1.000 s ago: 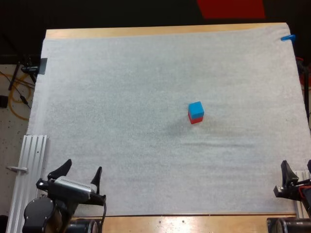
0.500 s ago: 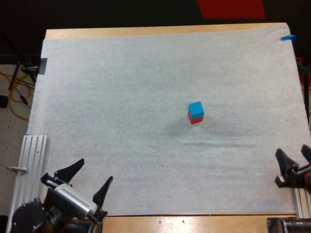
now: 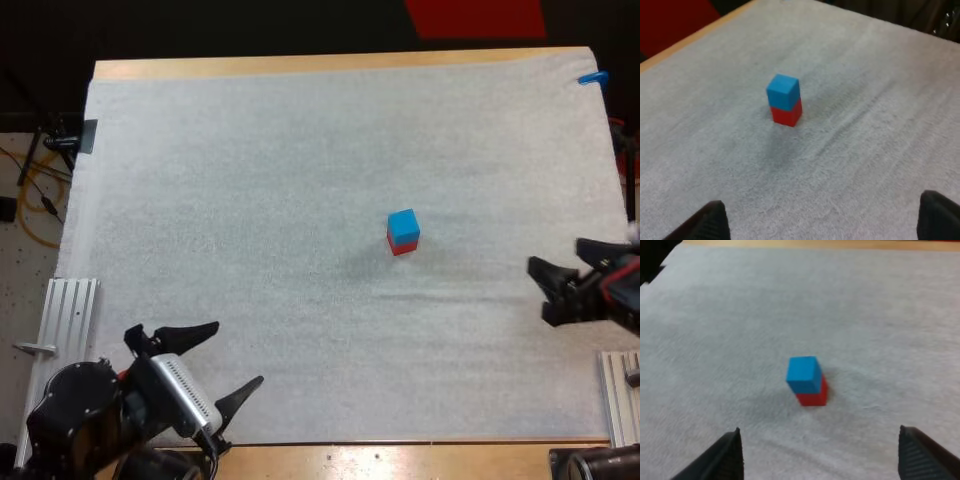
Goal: Stack red cube on blue cube
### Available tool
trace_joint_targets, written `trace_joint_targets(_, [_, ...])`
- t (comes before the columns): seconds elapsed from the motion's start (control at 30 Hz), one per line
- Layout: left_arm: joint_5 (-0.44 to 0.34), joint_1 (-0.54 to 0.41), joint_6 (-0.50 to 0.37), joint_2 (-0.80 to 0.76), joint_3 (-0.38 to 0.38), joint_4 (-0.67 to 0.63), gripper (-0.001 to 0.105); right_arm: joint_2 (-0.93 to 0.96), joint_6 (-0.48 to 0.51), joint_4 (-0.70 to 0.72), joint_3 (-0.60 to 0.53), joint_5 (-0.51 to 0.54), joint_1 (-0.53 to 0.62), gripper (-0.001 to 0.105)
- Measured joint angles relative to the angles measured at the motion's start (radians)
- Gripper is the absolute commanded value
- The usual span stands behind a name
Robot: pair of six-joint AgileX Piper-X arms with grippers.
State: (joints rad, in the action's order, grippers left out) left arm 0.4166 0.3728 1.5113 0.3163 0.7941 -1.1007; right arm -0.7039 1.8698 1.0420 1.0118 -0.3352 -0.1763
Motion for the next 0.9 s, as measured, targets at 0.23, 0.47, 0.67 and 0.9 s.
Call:
trace_joint_targets(0.23, [0.0, 0.0, -0.002, 0.009, 0.0, 0.01, 0.074, -0.196, 0.002, 0.0, 0.061, 0.14, -0.178, 0.063])
trace_joint_targets(0.47, [0.0, 0.0, -0.002, 0.009, 0.0, 0.01, 0.074, -0.401, 0.002, -0.013, 0.135, 0.335, -0.315, 0.063])
trace_joint_targets(0.67, [0.0, 0.0, -0.002, 0.009, 0.0, 0.01, 0.074, -0.57, -0.054, -0.051, 0.203, 0.405, -0.352, 0.063])
trace_joint_targets(0.9, [0.0, 0.0, -0.002, 0.009, 0.0, 0.01, 0.074, -0.741, -0.095, -0.104, 0.284, 0.405, -0.352, 0.063])
